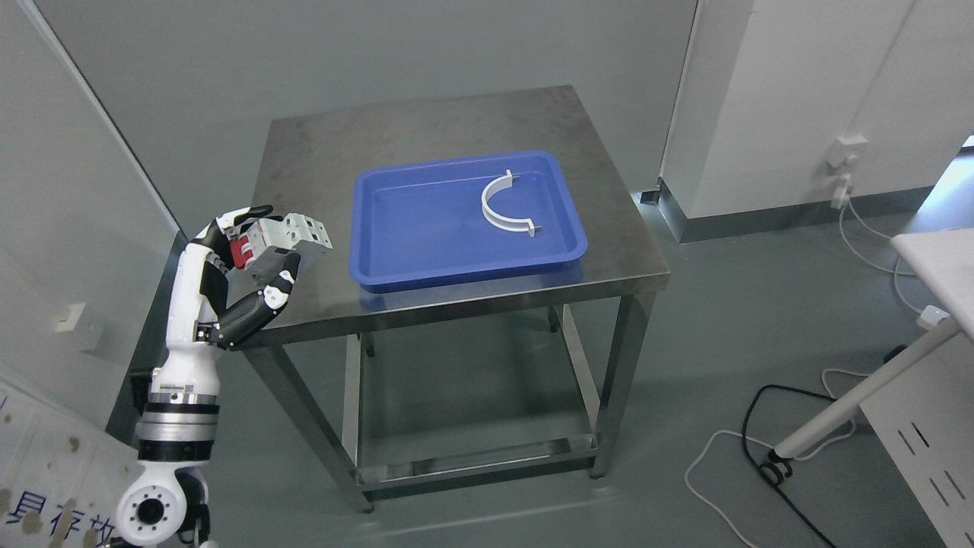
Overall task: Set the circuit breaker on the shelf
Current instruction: 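Carry the breaker in the left hand while turning toward the bin shelf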
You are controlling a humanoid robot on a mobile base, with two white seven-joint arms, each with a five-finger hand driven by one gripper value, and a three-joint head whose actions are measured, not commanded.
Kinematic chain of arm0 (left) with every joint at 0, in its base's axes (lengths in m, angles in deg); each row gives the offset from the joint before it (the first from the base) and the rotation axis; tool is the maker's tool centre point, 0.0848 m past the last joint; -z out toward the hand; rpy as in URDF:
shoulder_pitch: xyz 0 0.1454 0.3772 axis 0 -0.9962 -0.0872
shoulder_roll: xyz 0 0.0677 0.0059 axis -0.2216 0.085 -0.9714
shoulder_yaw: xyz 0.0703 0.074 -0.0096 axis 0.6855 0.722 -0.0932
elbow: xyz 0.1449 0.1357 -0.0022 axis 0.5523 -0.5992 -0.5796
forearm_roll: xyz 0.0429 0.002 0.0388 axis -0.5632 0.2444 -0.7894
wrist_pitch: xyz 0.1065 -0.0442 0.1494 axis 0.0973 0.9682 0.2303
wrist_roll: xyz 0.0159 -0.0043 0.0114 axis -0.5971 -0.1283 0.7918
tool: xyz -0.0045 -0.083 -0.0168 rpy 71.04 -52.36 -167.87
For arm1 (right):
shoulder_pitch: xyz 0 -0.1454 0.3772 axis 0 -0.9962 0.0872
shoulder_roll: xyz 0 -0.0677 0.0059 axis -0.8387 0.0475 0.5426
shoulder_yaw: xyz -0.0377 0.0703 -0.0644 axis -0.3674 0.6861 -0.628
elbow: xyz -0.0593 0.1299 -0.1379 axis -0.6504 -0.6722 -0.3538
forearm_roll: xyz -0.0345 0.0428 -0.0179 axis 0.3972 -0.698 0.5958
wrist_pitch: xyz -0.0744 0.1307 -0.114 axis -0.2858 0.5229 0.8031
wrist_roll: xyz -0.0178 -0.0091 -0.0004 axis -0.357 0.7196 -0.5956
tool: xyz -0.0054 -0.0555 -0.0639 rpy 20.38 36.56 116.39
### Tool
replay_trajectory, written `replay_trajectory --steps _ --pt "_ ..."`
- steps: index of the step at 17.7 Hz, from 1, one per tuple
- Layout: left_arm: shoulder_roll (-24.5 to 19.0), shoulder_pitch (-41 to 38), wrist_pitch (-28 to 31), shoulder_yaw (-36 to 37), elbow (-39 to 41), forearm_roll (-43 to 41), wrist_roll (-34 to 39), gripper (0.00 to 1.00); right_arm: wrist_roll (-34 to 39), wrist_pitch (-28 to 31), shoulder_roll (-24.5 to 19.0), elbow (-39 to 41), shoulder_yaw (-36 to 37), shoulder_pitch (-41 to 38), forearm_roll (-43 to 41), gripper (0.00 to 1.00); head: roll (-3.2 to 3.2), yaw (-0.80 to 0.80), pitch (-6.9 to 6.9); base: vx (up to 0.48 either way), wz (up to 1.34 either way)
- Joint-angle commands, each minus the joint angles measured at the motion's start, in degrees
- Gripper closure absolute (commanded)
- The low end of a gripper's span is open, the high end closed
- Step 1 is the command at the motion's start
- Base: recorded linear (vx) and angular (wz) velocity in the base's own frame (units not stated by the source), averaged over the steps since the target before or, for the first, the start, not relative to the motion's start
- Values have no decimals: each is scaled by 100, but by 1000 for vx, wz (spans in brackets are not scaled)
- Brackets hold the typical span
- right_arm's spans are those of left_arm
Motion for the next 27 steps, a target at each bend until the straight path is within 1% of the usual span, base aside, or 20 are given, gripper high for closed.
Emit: replay_trajectory --steps 1,6,9,12,21,24,27 --pt "-100 -175 -126 -252 150 44 1 94 5 332 100 0 -114 0 0 0 0 0 0 -286 173" --pt "-100 -201 -135 -673 141 228 -8 95 5 332 100 0 -114 0 0 0 0 0 0 -297 134" --pt "-100 -262 -144 -796 149 492 -130 95 5 332 100 0 -114 0 0 0 0 0 0 -305 113" --pt "-100 -272 -301 -797 150 545 -446 94 5 332 100 0 -114 0 0 0 0 0 0 -278 155" --pt "-100 53 -407 -709 150 545 -438 94 5 332 100 0 -114 0 0 0 0 0 0 -323 141" --pt "-100 334 -285 -709 141 537 -447 94 5 332 100 0 -114 0 0 0 0 0 0 -307 89" --pt "-100 449 -197 -709 132 537 -456 94 5 332 100 0 -114 0 0 0 0 0 0 -314 287"
